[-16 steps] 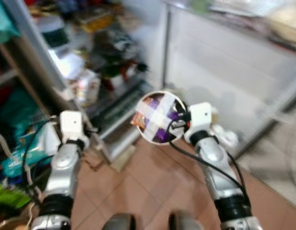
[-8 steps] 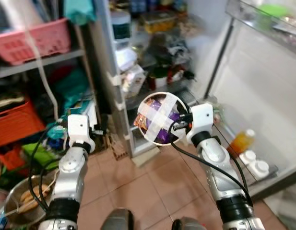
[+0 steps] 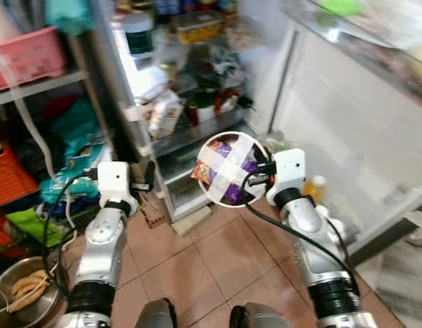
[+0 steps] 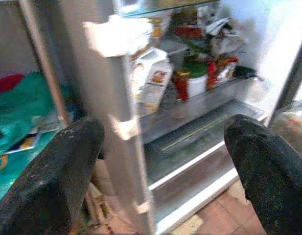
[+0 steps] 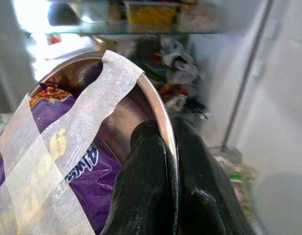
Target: Restocking fridge
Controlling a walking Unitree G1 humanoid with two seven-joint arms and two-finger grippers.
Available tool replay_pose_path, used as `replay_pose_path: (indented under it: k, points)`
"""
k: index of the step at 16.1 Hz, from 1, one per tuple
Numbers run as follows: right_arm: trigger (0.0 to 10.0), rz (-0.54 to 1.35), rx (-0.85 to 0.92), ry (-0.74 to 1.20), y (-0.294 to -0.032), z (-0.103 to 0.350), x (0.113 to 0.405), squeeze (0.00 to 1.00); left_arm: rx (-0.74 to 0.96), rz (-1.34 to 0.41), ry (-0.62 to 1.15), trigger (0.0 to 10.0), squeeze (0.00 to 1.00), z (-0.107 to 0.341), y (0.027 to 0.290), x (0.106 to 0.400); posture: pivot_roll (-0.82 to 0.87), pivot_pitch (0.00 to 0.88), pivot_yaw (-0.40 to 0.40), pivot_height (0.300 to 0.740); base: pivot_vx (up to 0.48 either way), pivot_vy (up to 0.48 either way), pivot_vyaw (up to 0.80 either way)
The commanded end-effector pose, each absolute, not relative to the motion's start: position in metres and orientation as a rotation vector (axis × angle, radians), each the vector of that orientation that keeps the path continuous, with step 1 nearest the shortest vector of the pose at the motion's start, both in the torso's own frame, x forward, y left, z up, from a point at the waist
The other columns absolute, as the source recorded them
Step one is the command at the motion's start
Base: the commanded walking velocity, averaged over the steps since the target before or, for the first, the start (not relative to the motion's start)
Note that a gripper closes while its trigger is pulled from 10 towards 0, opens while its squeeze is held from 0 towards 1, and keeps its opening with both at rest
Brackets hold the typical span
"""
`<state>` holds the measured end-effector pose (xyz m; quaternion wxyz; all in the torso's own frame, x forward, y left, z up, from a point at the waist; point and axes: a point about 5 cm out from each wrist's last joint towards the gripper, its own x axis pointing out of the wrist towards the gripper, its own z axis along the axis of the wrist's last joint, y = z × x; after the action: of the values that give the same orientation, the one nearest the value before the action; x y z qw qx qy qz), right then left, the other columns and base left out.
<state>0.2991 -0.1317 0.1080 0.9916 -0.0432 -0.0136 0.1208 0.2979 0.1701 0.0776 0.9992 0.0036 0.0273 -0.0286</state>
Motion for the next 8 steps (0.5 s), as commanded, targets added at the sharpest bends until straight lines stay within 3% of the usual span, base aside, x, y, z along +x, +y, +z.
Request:
replay_pose_path:
  k: [1,3,8]
  points:
    - [10.0,0.27,-0.067,-0.073,-0.1242,0.1162,0.3003,0.0,0.022,-0.034,0.054,10.0,0.0,0.0796,0.1784,0.2973,0.05,0.07,0.021,0.74,0.0,-0.277,0.44]
    - [10.0,0.284,-0.063,-0.082,-0.1218,0.1174,0.2997,0.0,0.018,-0.021,0.059,10.0,0.0,0.0789,0.1803,0.2969,0.05,0.069,0.02,0.74,0.0,-0.264,0.79]
    - [10.0,0.293,-0.069,-0.083,-0.1217,0.1171,0.2986,0.0,0.022,-0.012,0.047,10.0,0.0,0.0802,0.1802,0.2984,0.04,0.067,0.02,0.74,0.0,0.0,0.71]
